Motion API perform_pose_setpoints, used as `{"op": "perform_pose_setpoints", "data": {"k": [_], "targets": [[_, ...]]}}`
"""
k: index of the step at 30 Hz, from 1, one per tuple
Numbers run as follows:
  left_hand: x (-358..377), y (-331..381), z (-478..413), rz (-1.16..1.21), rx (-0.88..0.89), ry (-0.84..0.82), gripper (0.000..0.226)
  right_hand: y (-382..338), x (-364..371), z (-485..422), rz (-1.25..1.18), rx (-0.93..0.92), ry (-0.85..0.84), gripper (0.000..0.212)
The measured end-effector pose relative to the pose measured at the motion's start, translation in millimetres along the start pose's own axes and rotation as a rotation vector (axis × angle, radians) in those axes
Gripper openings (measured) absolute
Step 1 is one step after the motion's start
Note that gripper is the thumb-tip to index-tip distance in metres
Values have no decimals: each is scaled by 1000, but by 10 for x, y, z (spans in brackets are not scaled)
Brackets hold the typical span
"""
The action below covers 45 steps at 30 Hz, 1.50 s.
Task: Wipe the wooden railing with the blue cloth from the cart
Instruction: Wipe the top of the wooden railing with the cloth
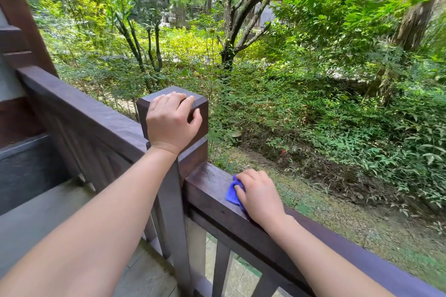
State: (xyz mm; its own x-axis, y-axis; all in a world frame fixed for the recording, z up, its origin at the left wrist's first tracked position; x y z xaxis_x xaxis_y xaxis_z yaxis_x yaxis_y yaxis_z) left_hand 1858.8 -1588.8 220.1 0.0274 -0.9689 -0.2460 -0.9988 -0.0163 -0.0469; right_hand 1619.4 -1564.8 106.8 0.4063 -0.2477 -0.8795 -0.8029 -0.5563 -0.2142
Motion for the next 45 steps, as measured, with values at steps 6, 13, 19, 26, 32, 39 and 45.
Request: {"op": "perform_pose_setpoints", "data": {"k": [6, 13, 19, 26, 32, 39, 45], "targets": [[-7, 4, -9, 4, -8, 1, 19, -353, 91, 166, -55, -369, -108, 22], [-2, 0, -1, 4, -22, -3, 19, -675, 283, -319, 23, -105, -77, 18], [8, 2, 7, 4, -11, 0, 19, -387, 273, -665, 36, 124, -90, 23], [9, -13, -1, 16, -15, 11, 19, -876, 450, -271, -22, -367, -83, 9], [22, -15, 9, 10, -19, 5, 19, -726, 303, -684, 21, 91, -47, 6], [9, -11, 3, 13, -12, -1, 18, -572, 315, -584, 34, -66, -35, 16], [-2, -35, -14, 8, 5, -26, 19, -826, 386, -322, -62, -243, -65, 20]]}}
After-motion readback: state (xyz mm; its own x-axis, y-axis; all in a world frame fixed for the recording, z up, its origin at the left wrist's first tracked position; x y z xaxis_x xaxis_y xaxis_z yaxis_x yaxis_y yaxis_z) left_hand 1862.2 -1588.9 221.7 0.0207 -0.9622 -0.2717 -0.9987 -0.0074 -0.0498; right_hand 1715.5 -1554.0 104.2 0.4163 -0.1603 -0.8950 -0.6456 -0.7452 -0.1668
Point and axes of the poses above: each hand's wrist, its own z-axis away from the middle knuckle, its own x-axis out of the palm, y = z × x, the point moved 1 cm from there along -z, towards the middle knuckle, and after that the axes turned 4 degrees about -z, right-handed, at the moved point
